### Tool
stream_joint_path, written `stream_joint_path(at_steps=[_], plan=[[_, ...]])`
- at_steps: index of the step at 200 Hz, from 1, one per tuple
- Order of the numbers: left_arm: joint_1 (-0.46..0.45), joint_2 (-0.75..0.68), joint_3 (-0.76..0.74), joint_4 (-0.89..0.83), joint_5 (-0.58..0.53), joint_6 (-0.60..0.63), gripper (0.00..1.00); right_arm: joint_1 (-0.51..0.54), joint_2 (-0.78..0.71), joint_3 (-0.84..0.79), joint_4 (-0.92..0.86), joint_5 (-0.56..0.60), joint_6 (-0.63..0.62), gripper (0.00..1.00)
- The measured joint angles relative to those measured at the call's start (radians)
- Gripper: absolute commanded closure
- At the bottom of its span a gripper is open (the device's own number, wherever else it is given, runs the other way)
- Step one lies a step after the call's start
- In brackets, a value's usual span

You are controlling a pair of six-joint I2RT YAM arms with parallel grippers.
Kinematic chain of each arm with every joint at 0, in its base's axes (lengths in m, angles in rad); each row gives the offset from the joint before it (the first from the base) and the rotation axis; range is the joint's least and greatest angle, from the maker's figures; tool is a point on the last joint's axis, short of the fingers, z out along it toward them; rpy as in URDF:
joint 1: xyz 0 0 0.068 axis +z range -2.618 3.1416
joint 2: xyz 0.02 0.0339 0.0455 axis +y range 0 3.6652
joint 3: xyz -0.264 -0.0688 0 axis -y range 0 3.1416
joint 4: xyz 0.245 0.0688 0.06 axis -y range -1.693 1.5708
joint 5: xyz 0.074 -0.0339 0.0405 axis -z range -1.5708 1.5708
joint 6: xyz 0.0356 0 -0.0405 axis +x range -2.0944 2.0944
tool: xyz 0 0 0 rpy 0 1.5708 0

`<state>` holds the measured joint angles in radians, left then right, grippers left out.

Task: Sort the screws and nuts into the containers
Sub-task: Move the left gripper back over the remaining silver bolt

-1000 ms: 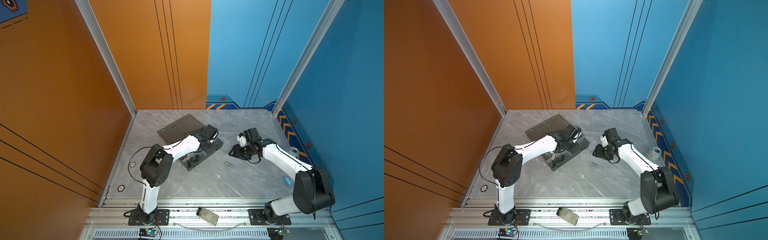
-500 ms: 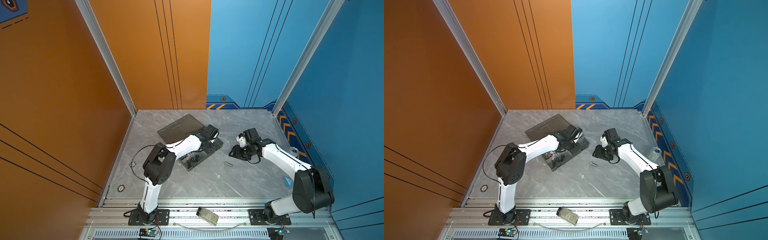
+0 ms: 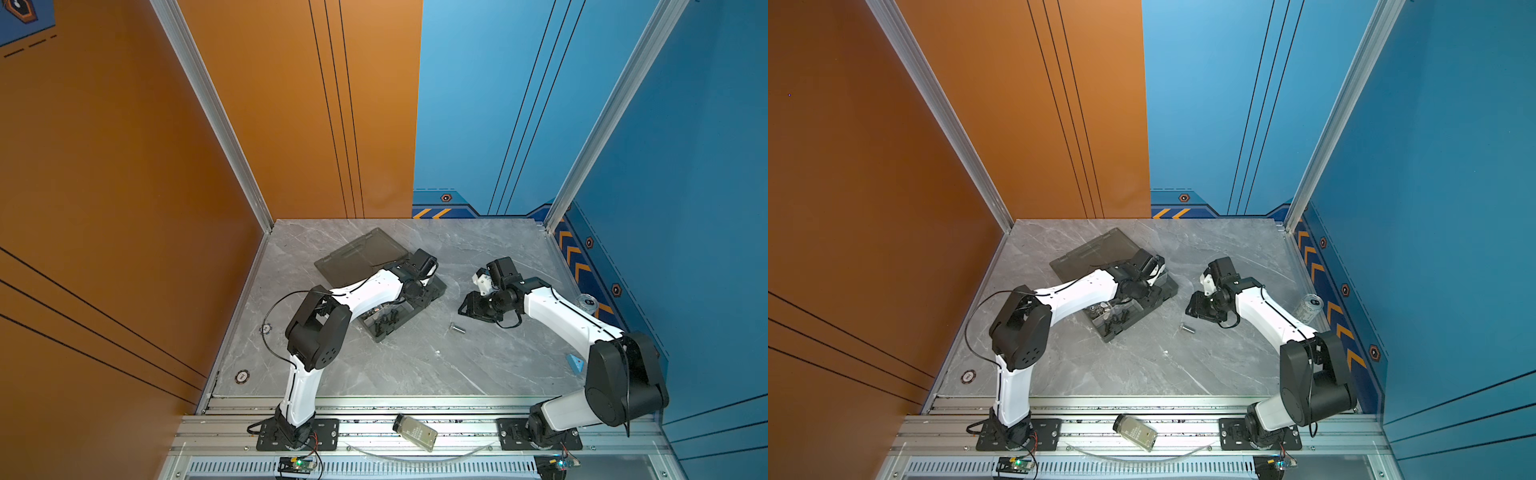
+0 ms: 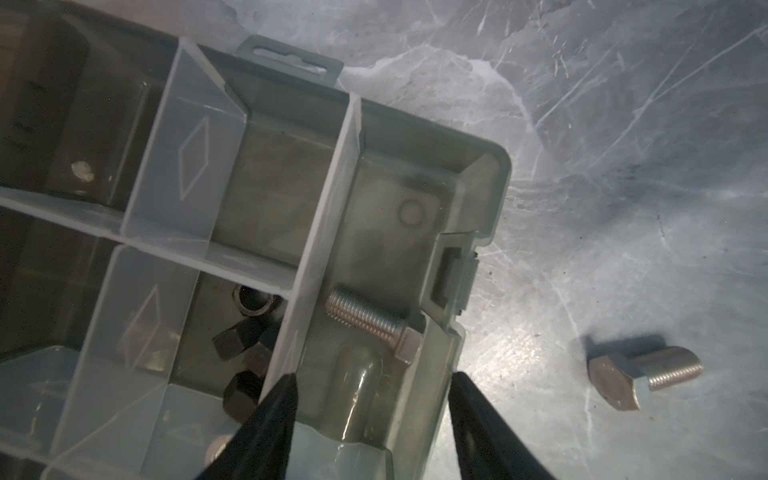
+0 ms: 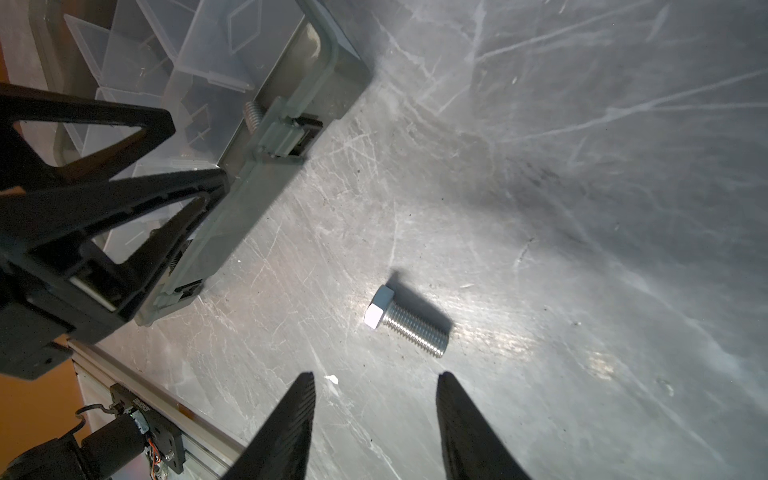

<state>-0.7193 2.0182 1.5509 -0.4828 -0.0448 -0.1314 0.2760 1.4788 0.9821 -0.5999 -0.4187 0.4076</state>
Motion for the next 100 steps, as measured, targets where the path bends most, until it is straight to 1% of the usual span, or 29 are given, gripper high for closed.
stream_joint_path(at_steps=[57, 100], plan=[[-0.016, -0.063, -0.004, -0.001, 0.0, 0.001, 0.29, 0.0, 0.0, 0.0, -0.002, 0.0, 0.0, 0.49], [-0.076, -0.128, -0.022, 0.001, 0.002, 0.02, 0.25, -0.026, -0.009, 0.0, -0.003, 0.0, 0.001, 0.49]])
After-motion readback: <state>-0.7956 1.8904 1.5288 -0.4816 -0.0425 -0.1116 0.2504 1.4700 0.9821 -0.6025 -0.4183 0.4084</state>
